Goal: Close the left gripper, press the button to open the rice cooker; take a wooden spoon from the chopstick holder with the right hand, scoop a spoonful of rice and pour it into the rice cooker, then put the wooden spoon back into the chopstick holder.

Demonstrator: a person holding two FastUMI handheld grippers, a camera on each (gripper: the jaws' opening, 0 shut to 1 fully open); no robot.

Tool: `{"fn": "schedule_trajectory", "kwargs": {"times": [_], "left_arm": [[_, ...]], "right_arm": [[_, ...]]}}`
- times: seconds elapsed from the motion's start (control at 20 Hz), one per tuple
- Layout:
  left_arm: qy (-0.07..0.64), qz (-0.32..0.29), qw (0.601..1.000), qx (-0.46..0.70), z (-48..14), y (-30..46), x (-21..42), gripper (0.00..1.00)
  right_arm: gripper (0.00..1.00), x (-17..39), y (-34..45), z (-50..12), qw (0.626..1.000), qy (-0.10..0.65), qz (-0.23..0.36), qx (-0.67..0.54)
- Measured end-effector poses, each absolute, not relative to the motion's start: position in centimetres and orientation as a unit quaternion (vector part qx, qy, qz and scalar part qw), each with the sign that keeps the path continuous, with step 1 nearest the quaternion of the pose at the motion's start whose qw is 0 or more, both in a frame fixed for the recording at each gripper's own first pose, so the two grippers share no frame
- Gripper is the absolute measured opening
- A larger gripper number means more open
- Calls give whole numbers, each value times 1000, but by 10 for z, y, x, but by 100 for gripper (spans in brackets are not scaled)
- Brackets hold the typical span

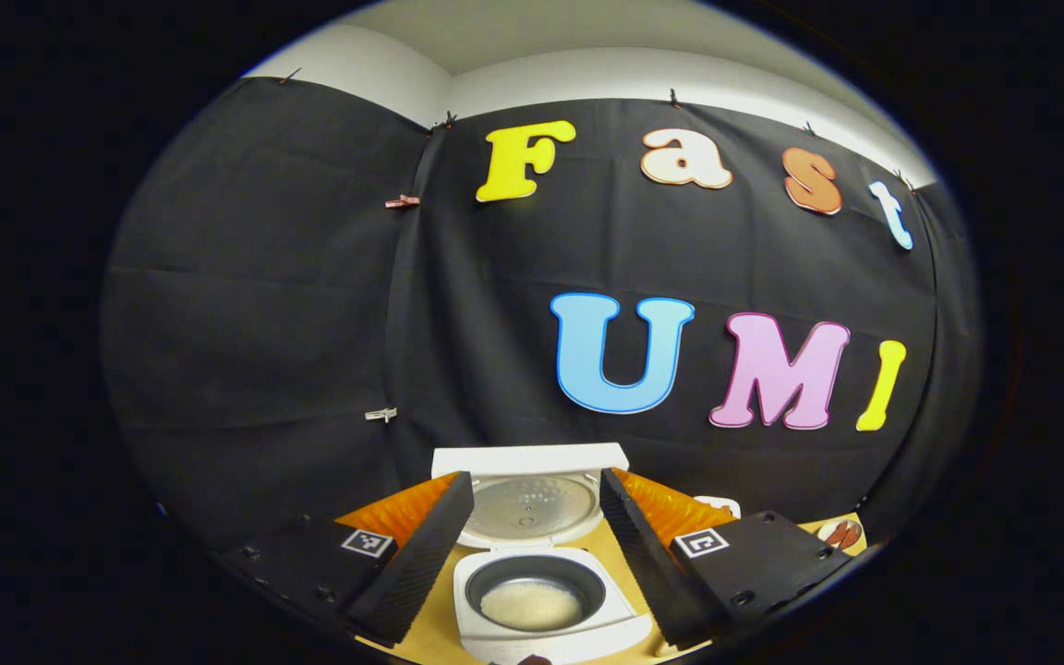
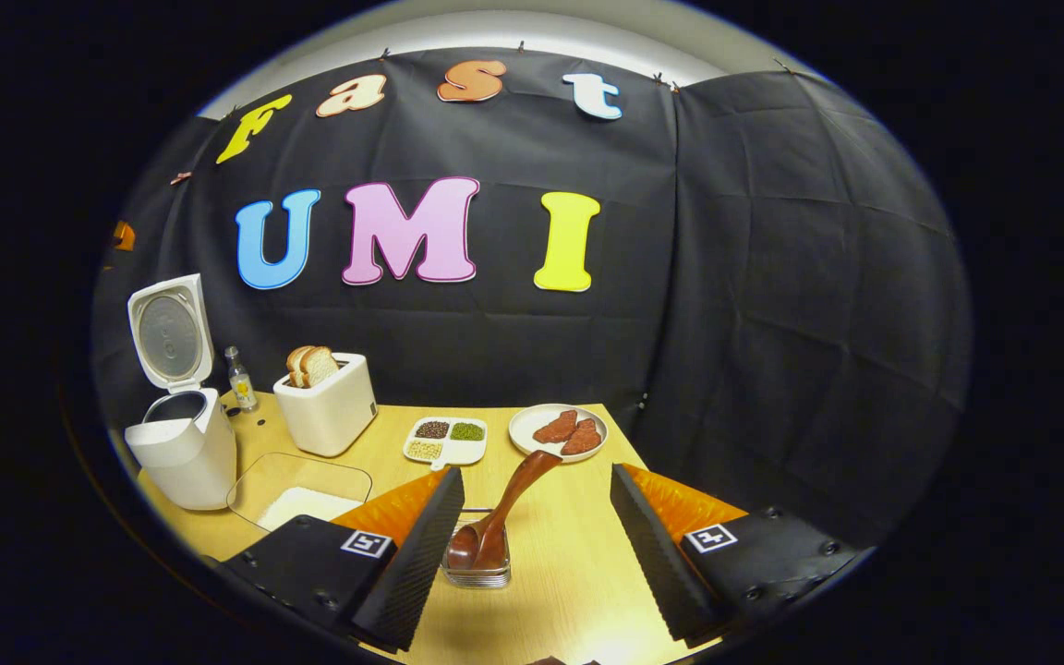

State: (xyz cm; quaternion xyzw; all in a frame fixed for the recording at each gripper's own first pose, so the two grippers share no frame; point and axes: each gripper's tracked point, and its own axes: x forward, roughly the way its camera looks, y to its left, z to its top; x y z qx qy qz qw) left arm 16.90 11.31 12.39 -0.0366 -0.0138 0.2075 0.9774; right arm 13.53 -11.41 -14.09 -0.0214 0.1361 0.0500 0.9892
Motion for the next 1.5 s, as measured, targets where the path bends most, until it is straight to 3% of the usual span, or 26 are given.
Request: {"fn": "schedule_trajectory", "kwargs": {"times": [0.4, 0.85, 1.15, 1.5], "left_arm": [[53, 200, 978, -36, 101, 188, 271, 94], [82, 189, 977, -58, 79, 211, 357, 94], [136, 211, 966, -56, 53, 205, 359, 97], [186, 214, 955, -82, 23, 159, 301, 98]], "right_arm": [[99, 92, -109, -129, 990, 138, 27, -22], [99, 67, -108, -128, 987, 152, 12, -44], [99, 73, -104, -132, 988, 151, 18, -33], [99, 86, -92, -147, 984, 170, 54, -15]]}}
